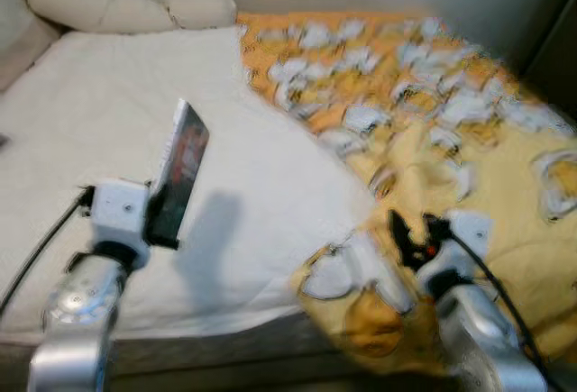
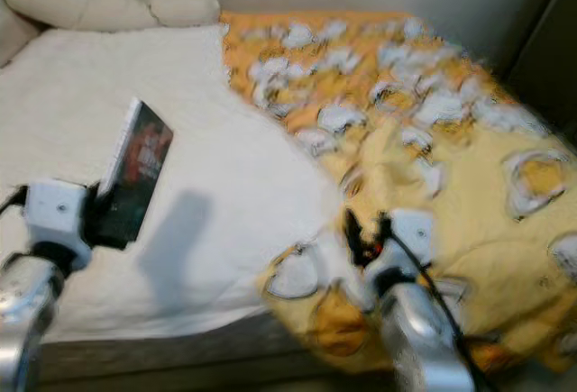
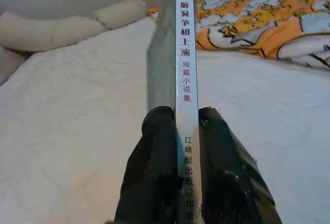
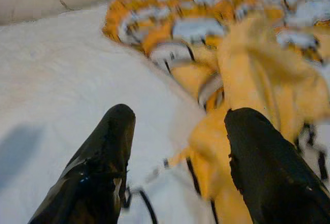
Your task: Clean up the room
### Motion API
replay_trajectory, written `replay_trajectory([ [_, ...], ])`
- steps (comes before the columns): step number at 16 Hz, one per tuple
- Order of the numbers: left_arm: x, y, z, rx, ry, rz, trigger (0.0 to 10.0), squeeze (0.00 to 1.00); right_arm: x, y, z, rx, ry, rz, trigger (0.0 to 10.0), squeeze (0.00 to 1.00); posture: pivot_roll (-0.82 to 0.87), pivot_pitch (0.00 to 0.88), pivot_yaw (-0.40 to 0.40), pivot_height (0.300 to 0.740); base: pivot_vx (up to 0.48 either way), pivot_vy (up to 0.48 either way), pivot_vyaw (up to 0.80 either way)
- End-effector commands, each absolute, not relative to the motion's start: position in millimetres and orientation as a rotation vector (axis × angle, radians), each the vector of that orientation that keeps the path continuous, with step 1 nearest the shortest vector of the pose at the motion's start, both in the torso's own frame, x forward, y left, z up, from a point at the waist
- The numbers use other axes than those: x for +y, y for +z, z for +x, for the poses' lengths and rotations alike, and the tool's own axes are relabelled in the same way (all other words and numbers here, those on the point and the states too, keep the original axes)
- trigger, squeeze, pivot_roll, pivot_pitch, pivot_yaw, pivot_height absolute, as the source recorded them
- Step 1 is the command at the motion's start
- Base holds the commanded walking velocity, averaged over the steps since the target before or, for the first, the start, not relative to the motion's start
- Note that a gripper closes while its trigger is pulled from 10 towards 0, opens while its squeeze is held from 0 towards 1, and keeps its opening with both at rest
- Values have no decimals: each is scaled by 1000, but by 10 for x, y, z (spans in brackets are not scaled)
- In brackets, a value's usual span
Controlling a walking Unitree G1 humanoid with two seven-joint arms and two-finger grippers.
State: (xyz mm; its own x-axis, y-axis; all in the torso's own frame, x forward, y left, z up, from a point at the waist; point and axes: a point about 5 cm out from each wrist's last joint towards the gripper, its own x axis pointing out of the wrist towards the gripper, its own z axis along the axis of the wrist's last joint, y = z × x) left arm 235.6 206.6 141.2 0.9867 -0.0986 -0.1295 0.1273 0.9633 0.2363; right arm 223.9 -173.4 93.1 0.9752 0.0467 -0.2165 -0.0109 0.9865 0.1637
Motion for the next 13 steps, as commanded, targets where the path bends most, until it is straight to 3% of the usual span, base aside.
replay_trajectory([
  [1, 2084, 1511, 2360, 77, -109, 259, 10000, 0, -1709, 968, 2264, 203, 32, 160, 10000, 0, -46, 0, 26, 740, 0, 416, 0],
  [13, 2095, 1500, 2346, 106, -109, 274, 10000, 0, -1465, 1041, 2395, 202, 146, 169, 10000, 0, -22, 0, 14, 740, 0, 408, 0],
])
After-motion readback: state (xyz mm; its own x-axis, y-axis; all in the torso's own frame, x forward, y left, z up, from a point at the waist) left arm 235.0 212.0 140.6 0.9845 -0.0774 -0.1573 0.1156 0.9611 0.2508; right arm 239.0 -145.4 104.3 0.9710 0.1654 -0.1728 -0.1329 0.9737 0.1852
